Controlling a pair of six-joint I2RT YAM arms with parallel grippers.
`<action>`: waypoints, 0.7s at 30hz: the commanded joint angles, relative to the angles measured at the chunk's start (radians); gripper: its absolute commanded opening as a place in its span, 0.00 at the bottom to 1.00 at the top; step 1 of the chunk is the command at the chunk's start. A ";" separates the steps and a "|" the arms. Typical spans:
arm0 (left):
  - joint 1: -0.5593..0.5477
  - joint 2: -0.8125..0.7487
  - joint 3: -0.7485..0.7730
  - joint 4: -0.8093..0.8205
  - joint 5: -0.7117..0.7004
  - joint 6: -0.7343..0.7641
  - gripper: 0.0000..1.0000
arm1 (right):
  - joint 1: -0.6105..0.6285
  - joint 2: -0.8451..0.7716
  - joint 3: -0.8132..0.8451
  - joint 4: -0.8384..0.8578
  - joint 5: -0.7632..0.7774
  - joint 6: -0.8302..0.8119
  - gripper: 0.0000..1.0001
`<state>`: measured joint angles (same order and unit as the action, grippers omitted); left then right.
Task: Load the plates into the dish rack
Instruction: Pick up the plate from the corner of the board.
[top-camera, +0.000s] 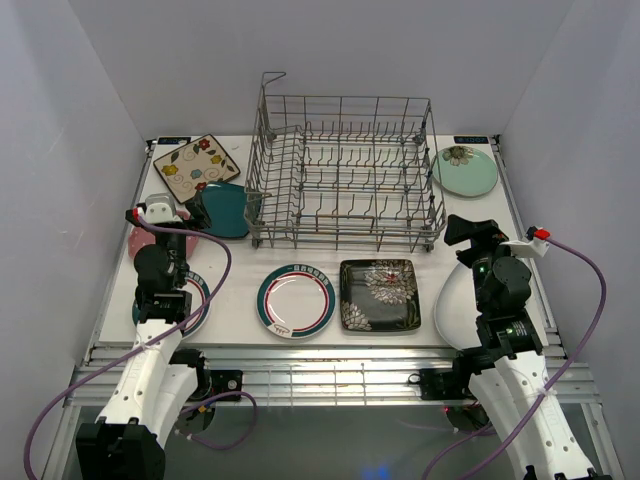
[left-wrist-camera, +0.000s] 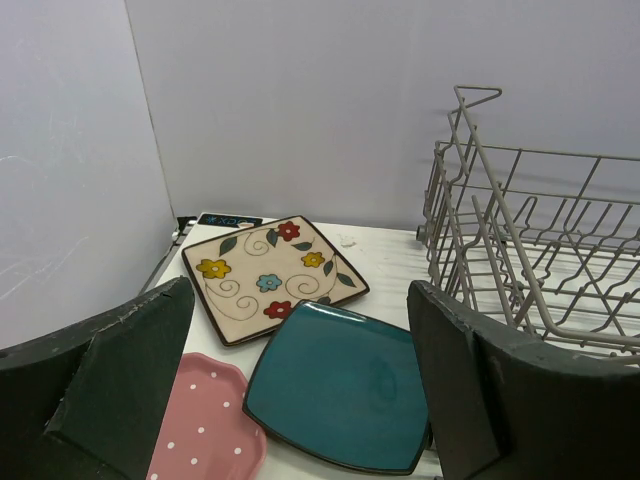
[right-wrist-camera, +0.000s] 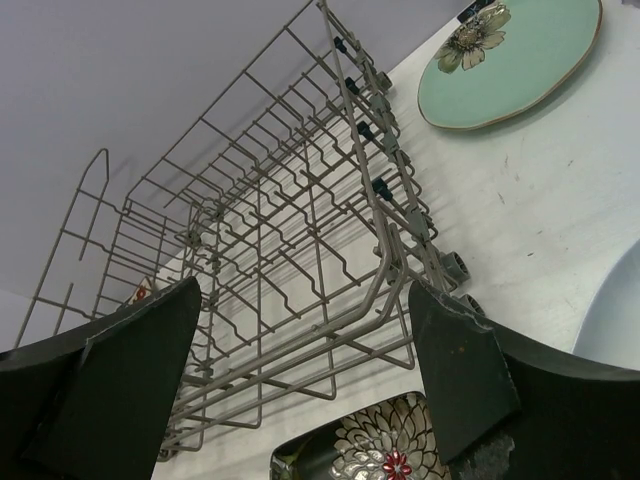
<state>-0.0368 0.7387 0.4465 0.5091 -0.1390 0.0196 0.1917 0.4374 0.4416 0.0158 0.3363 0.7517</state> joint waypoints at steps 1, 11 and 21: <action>0.000 -0.015 0.000 0.016 -0.005 0.008 0.98 | 0.000 -0.014 0.016 0.024 0.021 0.003 0.90; 0.000 -0.018 0.000 0.016 -0.007 0.006 0.98 | 0.002 -0.019 0.020 -0.004 0.069 0.028 0.90; 0.000 -0.022 0.000 0.016 -0.010 0.003 0.98 | 0.002 -0.006 0.009 -0.057 0.158 0.126 0.91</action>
<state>-0.0368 0.7319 0.4465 0.5091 -0.1398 0.0193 0.1917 0.4210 0.4416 -0.0166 0.4294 0.8173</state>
